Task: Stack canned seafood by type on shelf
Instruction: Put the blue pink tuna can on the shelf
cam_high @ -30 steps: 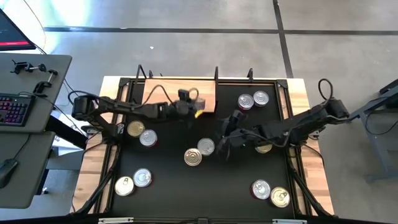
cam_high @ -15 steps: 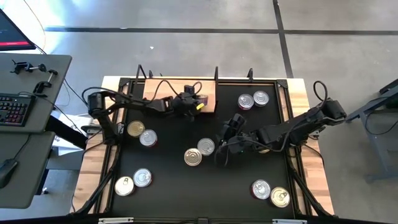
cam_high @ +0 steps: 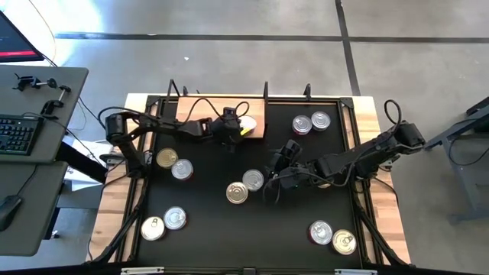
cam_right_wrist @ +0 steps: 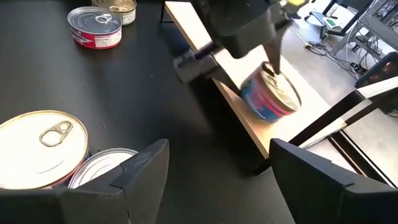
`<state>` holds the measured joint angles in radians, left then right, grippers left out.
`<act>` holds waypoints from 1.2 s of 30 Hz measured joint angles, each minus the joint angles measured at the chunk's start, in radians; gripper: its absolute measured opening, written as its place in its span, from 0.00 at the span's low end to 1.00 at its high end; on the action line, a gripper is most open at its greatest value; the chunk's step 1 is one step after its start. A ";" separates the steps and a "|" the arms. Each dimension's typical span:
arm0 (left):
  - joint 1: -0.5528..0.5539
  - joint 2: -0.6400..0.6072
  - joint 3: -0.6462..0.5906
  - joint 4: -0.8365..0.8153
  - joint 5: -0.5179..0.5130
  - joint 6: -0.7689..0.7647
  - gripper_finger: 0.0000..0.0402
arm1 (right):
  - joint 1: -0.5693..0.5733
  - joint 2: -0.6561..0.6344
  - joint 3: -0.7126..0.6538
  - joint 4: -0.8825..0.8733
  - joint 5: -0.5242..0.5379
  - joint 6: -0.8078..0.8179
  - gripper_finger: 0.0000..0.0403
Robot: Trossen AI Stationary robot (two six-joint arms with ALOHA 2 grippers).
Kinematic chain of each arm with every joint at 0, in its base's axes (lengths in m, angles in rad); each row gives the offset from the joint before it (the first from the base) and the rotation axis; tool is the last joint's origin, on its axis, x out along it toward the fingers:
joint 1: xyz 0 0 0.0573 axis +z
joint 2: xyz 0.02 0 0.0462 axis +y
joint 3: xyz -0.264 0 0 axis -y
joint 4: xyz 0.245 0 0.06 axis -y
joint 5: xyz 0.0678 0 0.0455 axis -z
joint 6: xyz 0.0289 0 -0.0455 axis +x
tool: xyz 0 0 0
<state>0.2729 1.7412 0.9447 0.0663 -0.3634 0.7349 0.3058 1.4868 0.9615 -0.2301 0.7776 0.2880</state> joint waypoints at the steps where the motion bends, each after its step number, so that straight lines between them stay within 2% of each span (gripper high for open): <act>1: -0.001 -0.004 0.000 -0.020 0.000 -0.006 0.73 | 0.000 0.000 0.000 0.002 0.000 0.000 0.67; 10: -0.006 -0.006 0.000 -0.053 0.016 -0.058 0.73 | -0.005 0.000 0.000 0.009 -0.002 0.002 0.67; 14: -0.014 -0.006 0.000 -0.053 0.033 -0.079 0.69 | -0.005 0.000 0.000 0.009 -0.002 0.003 0.67; 21: -0.014 -0.006 0.010 -0.029 0.099 -0.119 0.49 | -0.007 0.000 0.000 0.011 -0.002 0.005 0.67; 29: 0.021 -0.006 0.027 0.022 0.240 -0.152 0.22 | -0.030 0.000 0.000 0.010 -0.003 0.018 0.67; 36: 0.075 -0.006 0.027 0.074 0.275 -0.175 0.06 | -0.044 0.000 0.000 0.010 -0.003 0.024 0.67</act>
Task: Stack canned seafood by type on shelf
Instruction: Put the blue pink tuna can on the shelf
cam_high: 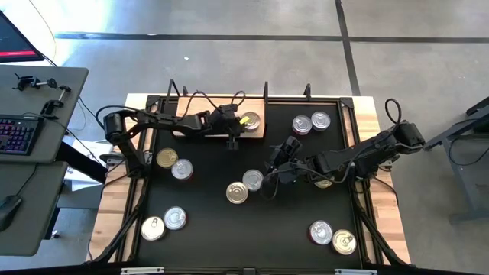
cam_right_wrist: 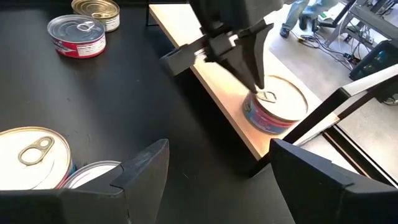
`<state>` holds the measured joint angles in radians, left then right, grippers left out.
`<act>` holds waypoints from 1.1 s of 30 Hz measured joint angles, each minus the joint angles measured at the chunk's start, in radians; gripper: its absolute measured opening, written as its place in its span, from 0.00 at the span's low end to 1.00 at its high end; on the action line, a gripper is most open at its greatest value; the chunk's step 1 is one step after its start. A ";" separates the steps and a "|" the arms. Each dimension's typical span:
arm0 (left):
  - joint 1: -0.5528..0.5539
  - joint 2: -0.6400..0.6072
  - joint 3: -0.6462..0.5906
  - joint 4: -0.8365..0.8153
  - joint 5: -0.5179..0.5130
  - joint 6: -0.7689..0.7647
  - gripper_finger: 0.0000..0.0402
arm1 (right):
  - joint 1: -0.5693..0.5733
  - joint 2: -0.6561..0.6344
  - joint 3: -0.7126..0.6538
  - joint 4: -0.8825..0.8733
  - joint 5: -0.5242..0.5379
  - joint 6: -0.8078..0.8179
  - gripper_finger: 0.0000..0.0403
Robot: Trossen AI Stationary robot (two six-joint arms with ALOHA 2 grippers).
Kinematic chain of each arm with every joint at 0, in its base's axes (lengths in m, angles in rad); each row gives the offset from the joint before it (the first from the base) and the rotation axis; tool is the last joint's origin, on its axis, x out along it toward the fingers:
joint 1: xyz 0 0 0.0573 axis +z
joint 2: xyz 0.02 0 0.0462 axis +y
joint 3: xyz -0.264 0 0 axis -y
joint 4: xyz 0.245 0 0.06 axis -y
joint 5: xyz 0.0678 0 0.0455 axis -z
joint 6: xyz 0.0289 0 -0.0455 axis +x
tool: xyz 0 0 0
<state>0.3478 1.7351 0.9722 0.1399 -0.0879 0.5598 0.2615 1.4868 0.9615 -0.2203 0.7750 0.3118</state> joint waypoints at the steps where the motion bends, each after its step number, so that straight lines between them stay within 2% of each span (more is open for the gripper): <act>1: 0.008 0.000 0.000 0.013 0.009 0.000 0.04 | 0.000 0.000 0.000 0.000 0.000 -0.001 0.67; 7: 0.047 0.001 0.000 0.077 0.055 -0.005 0.01 | 0.000 0.000 0.000 0.000 0.000 0.002 0.67; 11: 0.046 -0.019 0.000 0.057 0.042 0.001 0.00 | 0.000 0.000 0.000 0.000 0.000 0.002 0.67; 22: 0.051 -0.010 0.005 0.024 0.106 -0.055 0.00 | 0.000 0.000 0.000 0.000 0.000 0.002 0.67; 33: 0.104 0.143 0.236 -0.210 0.110 -0.087 0.00 | 0.000 0.000 0.000 -0.004 0.000 -0.002 0.67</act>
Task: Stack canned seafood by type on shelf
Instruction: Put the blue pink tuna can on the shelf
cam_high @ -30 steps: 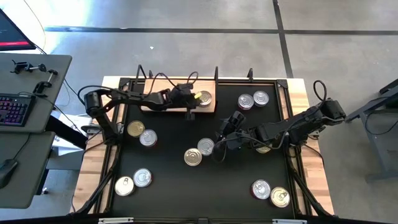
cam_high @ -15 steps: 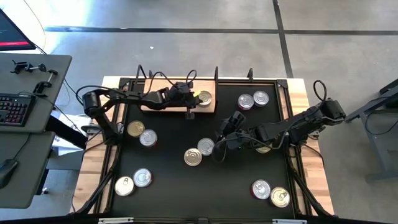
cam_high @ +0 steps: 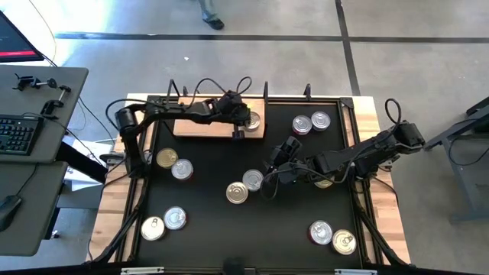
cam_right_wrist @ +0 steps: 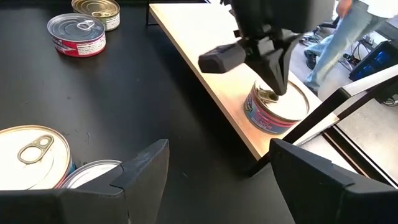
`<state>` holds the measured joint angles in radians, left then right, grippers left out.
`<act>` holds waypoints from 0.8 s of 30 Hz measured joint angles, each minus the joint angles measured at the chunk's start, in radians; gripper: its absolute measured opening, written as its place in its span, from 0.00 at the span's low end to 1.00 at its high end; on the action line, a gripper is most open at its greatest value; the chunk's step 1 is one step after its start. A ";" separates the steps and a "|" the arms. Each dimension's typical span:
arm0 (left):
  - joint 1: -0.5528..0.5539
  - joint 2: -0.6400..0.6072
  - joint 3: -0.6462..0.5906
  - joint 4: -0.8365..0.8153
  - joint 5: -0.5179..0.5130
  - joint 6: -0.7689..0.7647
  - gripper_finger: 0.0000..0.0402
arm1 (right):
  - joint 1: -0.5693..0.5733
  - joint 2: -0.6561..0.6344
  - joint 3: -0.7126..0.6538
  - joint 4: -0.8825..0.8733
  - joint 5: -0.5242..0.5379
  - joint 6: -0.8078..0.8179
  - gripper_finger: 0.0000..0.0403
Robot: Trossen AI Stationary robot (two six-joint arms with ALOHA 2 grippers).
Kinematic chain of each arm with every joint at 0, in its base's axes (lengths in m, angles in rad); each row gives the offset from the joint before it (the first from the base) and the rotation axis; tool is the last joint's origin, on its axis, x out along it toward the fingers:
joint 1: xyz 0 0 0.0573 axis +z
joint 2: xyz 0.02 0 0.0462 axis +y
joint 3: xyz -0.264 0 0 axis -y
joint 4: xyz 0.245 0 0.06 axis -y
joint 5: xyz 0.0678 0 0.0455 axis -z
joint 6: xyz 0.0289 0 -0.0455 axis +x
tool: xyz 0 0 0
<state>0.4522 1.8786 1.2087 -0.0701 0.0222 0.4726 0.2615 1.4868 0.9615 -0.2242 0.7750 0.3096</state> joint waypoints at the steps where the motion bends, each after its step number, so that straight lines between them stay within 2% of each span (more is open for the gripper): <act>1: 0.003 0.015 0.018 -0.011 0.000 0.000 0.00 | 0.000 0.000 0.000 -0.002 0.000 0.000 0.67; 11: 0.043 0.110 0.128 -0.001 -0.009 -0.054 0.00 | 0.000 0.000 0.000 -0.008 0.000 0.003 0.67; 24: 0.093 0.123 0.137 0.023 -0.055 -0.104 0.00 | 0.000 0.000 0.000 -0.019 0.000 0.005 0.67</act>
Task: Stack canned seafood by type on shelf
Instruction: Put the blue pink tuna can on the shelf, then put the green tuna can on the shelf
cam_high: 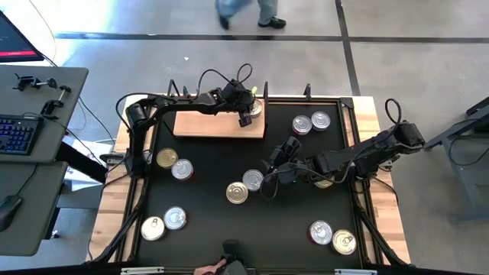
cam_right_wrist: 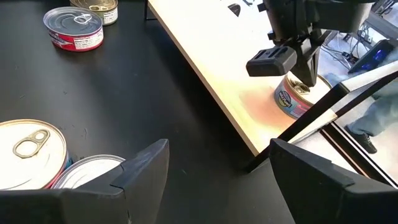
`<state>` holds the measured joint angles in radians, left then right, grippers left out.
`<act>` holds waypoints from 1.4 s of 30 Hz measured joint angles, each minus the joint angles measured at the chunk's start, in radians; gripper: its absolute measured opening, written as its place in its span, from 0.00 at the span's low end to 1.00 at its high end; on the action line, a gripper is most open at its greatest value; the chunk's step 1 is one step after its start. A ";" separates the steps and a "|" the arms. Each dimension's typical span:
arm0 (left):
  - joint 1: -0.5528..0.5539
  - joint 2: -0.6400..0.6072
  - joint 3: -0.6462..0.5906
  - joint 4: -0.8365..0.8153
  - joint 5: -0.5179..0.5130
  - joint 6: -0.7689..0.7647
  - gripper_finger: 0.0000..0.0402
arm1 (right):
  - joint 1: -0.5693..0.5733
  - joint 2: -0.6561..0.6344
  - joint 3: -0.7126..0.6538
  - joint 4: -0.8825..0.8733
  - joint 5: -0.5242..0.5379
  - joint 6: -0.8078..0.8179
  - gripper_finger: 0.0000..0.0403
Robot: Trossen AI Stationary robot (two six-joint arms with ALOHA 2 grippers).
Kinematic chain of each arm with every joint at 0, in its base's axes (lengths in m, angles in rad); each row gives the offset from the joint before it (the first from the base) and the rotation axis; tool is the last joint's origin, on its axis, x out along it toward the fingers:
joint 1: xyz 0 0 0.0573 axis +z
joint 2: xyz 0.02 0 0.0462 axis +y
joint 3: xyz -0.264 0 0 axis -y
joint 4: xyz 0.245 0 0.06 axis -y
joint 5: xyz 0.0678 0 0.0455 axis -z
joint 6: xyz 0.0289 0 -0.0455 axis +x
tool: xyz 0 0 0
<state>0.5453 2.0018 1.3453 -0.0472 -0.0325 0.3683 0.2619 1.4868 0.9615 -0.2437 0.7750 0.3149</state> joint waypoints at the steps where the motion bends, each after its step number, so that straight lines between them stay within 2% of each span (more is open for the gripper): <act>1: 0.000 -0.001 0.000 0.002 -0.001 0.000 0.00 | 0.000 0.000 0.000 0.000 0.000 0.000 0.67; 14: -0.032 -0.108 -0.006 -0.044 -0.004 -0.015 0.00 | 0.000 0.000 0.000 -0.008 0.000 0.018 0.67; 27: -0.022 -0.019 -0.003 -0.038 0.035 -0.053 0.00 | 0.000 0.000 0.000 -0.011 0.000 0.021 0.67; 36: -0.044 -0.102 -0.006 -0.039 0.050 -0.050 0.00 | 0.000 -0.001 -0.007 -0.007 0.000 0.025 0.67; 39: -0.049 -0.152 -0.006 -0.109 0.050 -0.030 0.00 | 0.000 -0.002 -0.084 0.110 0.001 0.017 0.67; 42: -0.058 -0.228 -0.057 -0.117 0.065 -0.023 0.00 | 0.000 -0.001 -0.222 0.372 -0.038 -0.002 0.67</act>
<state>0.4876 1.7737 1.2882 -0.1639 0.0329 0.3451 0.2619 1.4857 0.7391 0.1287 0.7366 0.3128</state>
